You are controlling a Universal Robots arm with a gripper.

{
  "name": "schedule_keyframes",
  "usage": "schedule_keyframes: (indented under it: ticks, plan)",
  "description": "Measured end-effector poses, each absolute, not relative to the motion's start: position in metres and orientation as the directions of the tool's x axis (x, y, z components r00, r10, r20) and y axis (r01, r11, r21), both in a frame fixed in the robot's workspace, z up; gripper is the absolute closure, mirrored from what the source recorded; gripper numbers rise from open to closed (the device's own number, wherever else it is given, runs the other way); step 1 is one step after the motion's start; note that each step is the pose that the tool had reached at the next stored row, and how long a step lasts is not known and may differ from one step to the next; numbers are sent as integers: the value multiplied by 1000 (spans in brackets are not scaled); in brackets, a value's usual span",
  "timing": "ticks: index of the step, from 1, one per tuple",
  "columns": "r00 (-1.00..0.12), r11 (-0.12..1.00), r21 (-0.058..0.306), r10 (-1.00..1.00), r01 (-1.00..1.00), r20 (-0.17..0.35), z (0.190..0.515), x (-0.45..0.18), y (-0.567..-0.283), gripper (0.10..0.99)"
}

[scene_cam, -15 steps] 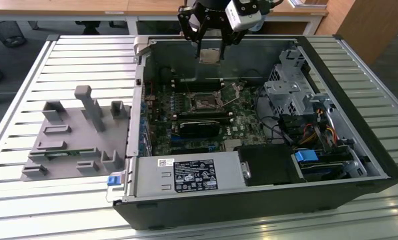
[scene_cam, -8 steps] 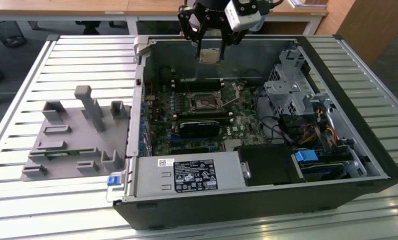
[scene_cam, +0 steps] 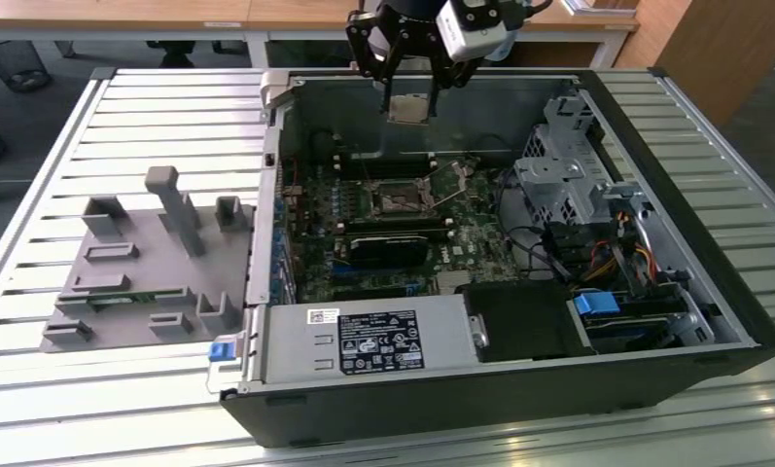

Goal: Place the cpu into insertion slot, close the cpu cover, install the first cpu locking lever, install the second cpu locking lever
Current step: 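Place the cpu into insertion slot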

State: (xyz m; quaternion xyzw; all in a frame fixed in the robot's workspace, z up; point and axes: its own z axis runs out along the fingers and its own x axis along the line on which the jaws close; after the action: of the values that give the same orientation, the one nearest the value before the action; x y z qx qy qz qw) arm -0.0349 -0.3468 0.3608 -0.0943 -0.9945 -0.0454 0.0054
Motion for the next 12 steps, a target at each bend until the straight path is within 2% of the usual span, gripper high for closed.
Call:
schedule_keyframes:
  ticks: [12]
  plan:
    - [-978,974,89,209,210,19,361,-35,-347,561]
